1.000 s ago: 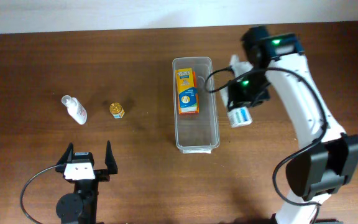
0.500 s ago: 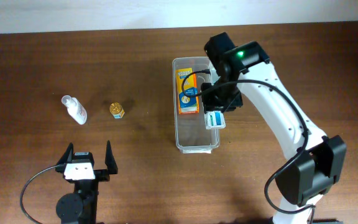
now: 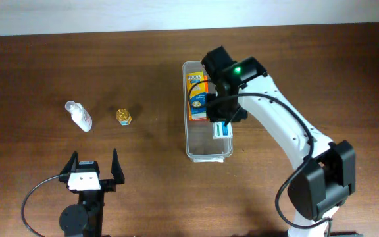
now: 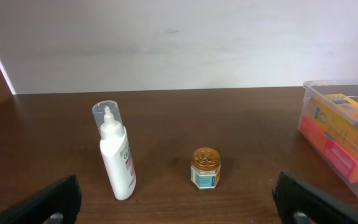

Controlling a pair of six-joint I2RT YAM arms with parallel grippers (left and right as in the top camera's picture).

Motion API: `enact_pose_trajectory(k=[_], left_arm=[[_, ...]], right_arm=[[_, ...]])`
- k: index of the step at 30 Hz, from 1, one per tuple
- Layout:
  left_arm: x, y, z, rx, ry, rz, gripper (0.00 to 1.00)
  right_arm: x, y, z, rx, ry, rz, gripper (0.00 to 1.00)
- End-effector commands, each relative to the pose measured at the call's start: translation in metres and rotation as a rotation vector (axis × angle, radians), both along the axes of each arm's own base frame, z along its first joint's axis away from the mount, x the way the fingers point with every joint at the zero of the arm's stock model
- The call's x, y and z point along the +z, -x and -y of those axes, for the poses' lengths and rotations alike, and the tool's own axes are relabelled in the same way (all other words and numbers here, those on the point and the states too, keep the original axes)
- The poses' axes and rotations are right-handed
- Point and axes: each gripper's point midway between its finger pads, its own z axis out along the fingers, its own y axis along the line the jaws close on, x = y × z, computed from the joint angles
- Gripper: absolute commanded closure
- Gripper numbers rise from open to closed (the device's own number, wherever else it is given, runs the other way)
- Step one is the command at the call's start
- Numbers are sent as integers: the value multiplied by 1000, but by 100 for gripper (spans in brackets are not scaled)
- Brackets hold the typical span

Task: Pack container
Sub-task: 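Lower the Panadol box into the container's front end and open gripper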

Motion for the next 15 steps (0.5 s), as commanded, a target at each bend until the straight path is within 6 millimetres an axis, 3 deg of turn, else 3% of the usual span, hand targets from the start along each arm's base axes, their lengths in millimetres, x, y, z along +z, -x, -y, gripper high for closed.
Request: enact_pose_trajectory(k=[1, 7, 15], left_arm=[[-1, 0, 0, -2, -12, -3, 1], [-1, 0, 0, -3, -12, -3, 1], [-1, 0, 0, -2, -12, -3, 0]], right_arm=[[-21, 10, -2, 4, 36, -19, 66], [-45, 17, -9, 27, 30, -24, 65], [-50, 24, -19, 55, 22, -25, 65]])
